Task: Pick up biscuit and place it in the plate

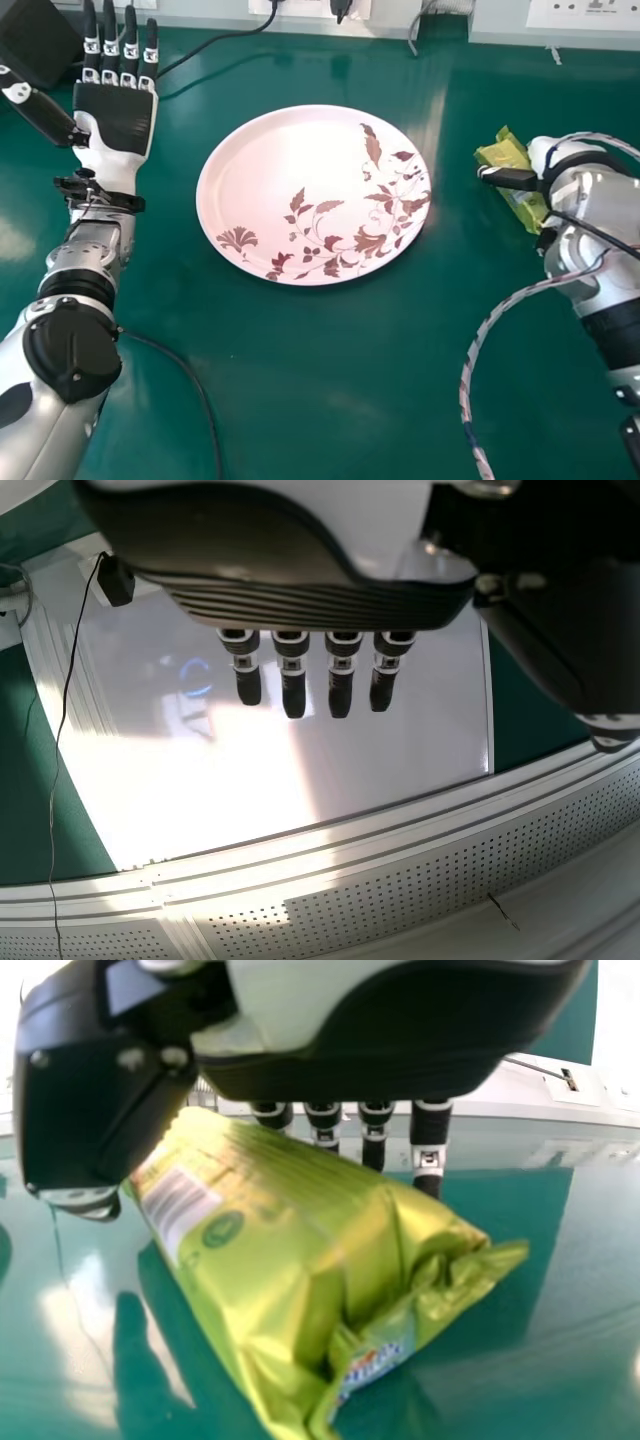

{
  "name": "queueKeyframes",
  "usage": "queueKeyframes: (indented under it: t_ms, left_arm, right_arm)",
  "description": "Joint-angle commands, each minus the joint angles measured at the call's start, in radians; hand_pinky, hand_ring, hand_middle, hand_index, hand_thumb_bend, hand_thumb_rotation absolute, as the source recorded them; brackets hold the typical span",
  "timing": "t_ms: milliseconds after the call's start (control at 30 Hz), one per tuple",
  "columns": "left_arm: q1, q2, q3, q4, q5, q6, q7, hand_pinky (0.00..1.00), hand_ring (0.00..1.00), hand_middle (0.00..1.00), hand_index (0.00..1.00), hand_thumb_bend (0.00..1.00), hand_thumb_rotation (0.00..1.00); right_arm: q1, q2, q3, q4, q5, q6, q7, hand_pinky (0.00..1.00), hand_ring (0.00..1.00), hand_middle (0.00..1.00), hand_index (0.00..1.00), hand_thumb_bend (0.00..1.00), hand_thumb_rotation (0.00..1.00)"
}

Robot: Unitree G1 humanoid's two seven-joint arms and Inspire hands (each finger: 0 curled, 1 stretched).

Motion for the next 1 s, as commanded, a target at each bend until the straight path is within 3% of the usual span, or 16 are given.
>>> queueKeyframes:
  t_ms: [0, 767, 867, 967]
  left_arm:
    - [0.002, 0.015, 0.013, -0.01, -0.013, 0.005, -0.016, 1.0, 0.98, 1.0, 1.0, 1.0, 0.52]
    - [0.002, 0.017, 0.03, -0.01, -0.018, 0.032, -0.054, 1.0, 0.98, 1.0, 1.0, 1.0, 0.42]
    - [-0.001, 0.019, 0.039, -0.007, -0.027, 0.05, -0.042, 1.0, 0.98, 1.0, 1.0, 1.0, 0.42]
    - [-0.003, 0.02, 0.041, -0.006, -0.035, 0.056, -0.034, 1.0, 0.98, 1.0, 1.0, 1.0, 0.43]
  right_arm:
    - [0.027, 0.004, 0.018, 0.018, 0.041, -0.011, 0.048, 0.54, 0.64, 1.0, 1.0, 0.82, 0.39]
    - [0.036, 0.044, 0.095, 0.066, -0.04, 0.028, -0.028, 0.55, 0.62, 0.98, 1.0, 0.79, 0.34]
    - [0.038, 0.042, 0.095, 0.07, -0.035, 0.024, -0.03, 0.54, 0.6, 0.95, 1.0, 0.77, 0.31]
    - [0.042, 0.04, 0.089, 0.069, -0.029, 0.027, -0.036, 0.52, 0.6, 0.91, 1.0, 0.78, 0.21]
